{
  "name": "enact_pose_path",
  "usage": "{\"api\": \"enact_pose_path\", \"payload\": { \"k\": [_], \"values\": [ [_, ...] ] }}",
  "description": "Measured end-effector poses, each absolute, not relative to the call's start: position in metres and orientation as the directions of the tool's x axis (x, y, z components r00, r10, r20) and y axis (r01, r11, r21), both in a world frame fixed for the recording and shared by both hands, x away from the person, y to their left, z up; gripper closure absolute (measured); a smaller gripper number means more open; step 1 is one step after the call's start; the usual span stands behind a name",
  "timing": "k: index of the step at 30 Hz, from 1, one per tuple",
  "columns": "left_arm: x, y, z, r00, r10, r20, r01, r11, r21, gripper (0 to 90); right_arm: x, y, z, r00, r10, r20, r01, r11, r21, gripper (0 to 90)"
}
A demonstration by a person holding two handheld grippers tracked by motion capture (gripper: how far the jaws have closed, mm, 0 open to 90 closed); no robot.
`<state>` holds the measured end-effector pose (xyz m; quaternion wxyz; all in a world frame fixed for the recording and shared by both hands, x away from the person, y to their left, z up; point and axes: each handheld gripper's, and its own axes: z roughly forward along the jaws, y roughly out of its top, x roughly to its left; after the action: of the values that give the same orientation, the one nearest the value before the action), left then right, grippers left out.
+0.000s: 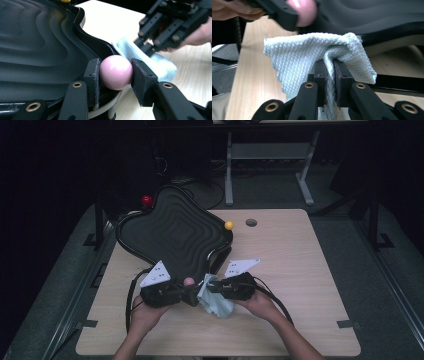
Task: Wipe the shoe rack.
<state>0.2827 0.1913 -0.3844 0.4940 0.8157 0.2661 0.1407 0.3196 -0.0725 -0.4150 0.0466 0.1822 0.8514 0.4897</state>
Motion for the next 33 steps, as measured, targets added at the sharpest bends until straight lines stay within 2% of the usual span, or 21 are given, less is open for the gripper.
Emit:
{"api": "enact_pose_path", "payload": {
  "k": [9, 16, 23, 33],
  "values": [
    [0.285, 0.19, -0.385, 0.814, 0.579, -0.033, 0.296, -0.365, 0.882, 60.5, 0.309, -0.052, -0.421, -0.95, 0.296, 0.099, 0.236, 0.475, 0.848, 81.7],
    [0.285, 0.19, -0.385, 0.814, 0.58, -0.033, 0.296, -0.366, 0.882, 60.4, 0.316, -0.064, -0.423, -0.933, 0.343, 0.107, 0.27, 0.471, 0.84, 81.7],
    [0.285, 0.19, -0.385, 0.812, 0.583, -0.032, 0.296, -0.364, 0.883, 60.5, 0.313, -0.054, -0.43, -0.937, 0.326, 0.122, 0.271, 0.463, 0.844, 81.8],
    [0.284, 0.19, -0.385, 0.811, 0.585, -0.03, 0.294, -0.361, 0.885, 60.4, 0.321, -0.043, -0.449, -0.919, 0.37, 0.138, 0.312, 0.465, 0.828, 81.7]
  ]
}}
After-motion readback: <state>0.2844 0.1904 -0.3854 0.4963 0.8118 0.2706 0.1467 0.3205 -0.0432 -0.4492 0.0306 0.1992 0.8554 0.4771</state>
